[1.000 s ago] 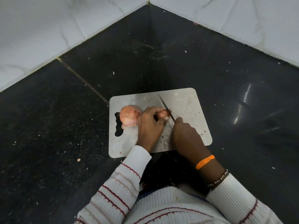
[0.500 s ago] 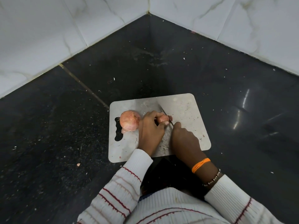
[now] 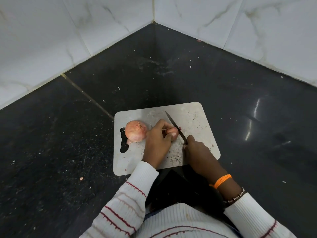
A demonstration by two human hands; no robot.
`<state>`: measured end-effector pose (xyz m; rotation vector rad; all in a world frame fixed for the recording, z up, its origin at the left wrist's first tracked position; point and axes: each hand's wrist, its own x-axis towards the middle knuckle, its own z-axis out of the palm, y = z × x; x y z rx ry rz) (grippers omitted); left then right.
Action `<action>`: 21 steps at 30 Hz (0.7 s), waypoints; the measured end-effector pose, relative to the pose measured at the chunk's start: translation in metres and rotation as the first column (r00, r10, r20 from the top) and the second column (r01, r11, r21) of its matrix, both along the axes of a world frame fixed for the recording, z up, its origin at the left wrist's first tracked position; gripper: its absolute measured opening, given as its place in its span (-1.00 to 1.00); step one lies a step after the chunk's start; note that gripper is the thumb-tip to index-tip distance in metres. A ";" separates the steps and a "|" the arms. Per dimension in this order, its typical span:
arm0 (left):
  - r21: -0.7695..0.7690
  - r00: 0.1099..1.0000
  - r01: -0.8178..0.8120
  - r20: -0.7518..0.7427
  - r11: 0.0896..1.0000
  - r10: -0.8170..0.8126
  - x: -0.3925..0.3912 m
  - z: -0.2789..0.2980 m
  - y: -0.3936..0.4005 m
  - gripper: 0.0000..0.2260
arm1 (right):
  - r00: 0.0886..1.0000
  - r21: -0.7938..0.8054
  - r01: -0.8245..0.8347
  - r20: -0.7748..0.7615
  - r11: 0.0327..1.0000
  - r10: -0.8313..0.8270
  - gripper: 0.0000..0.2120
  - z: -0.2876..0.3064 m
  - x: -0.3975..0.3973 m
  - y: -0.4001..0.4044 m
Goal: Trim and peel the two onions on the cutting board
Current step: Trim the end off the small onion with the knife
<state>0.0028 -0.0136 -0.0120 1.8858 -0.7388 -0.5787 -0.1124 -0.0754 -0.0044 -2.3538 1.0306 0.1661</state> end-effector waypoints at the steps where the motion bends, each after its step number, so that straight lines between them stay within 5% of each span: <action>1: 0.003 1.000 0.002 0.007 1.000 -0.002 -0.001 0.000 0.000 -0.87 | 1.000 0.007 0.001 0.006 1.000 -0.001 -0.95 0.000 0.000 0.000; 10: -0.019 0.940 0.087 0.333 0.996 -0.076 -0.006 -0.009 0.000 -0.82 | 0.999 -0.043 0.050 0.023 0.998 -0.049 -0.96 0.004 0.004 0.001; 21: -0.055 0.921 0.133 0.376 0.990 -0.103 0.000 -0.015 0.002 -0.76 | 0.999 -0.132 0.003 -0.047 0.991 -0.009 -0.85 0.011 -0.003 0.016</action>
